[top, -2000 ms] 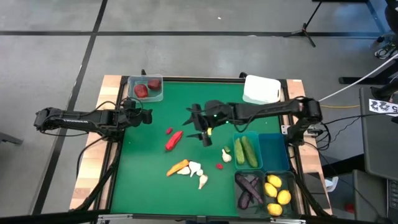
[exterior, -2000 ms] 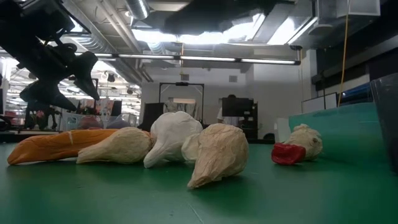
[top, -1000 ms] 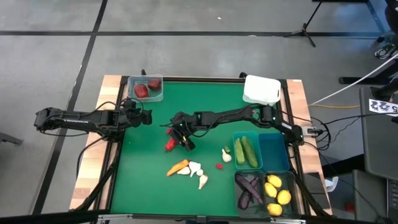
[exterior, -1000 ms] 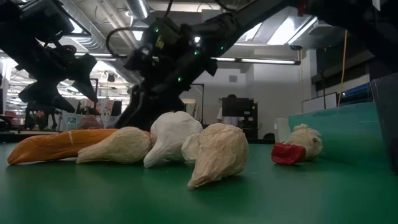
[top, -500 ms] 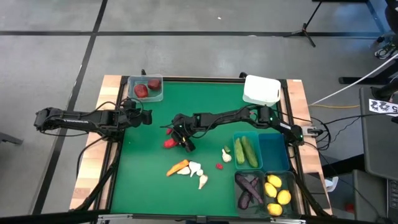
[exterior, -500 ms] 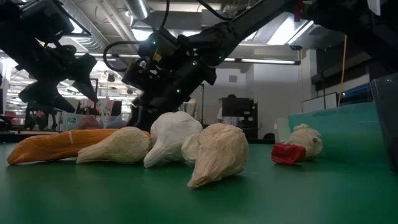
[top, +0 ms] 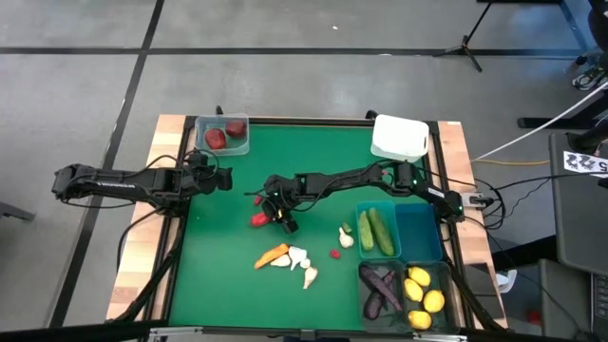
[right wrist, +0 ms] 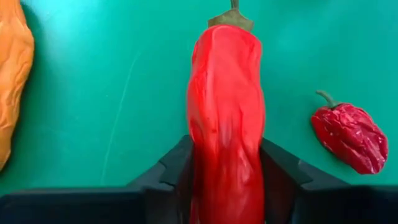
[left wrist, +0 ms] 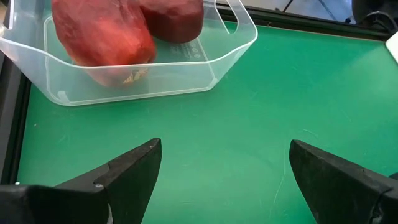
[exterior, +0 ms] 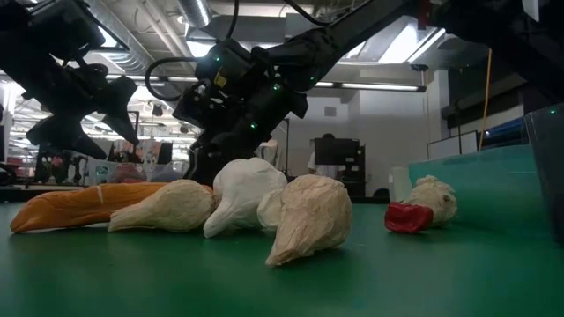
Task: Sort produce into baskets
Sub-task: Put the red pepper into the blue bin
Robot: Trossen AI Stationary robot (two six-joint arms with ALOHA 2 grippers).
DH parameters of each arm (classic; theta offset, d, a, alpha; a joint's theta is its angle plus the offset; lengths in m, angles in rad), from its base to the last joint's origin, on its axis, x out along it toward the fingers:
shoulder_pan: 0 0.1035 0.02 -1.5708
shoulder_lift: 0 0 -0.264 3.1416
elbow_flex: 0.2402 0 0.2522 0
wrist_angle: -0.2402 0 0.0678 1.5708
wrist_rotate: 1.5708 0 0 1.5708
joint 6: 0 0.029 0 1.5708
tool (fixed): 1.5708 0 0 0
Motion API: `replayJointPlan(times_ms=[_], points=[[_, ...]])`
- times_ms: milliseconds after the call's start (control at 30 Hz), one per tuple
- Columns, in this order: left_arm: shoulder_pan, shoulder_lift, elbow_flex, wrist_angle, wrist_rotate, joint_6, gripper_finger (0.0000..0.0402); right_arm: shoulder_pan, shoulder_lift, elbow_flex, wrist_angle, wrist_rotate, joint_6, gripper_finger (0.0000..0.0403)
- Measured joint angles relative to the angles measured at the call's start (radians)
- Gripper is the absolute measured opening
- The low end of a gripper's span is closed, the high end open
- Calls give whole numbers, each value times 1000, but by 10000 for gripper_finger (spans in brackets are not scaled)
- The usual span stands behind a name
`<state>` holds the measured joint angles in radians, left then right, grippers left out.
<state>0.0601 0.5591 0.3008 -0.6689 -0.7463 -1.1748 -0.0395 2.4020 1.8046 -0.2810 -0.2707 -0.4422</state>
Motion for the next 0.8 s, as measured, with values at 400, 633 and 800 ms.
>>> replayJointPlan(times_ms=[400, 633, 800], points=[[0, 0, 0, 0, 2, -5, 345, -2, -112, -7, -98, 10, 18, 130], [0, 0, 0, 0, 3, -7, 345, -9, -249, -5, -259, 32, 2, 130], [0, 0, 0, 0, 3, -7, 345, -22, -370, -5, -451, 124, 1, 130]])
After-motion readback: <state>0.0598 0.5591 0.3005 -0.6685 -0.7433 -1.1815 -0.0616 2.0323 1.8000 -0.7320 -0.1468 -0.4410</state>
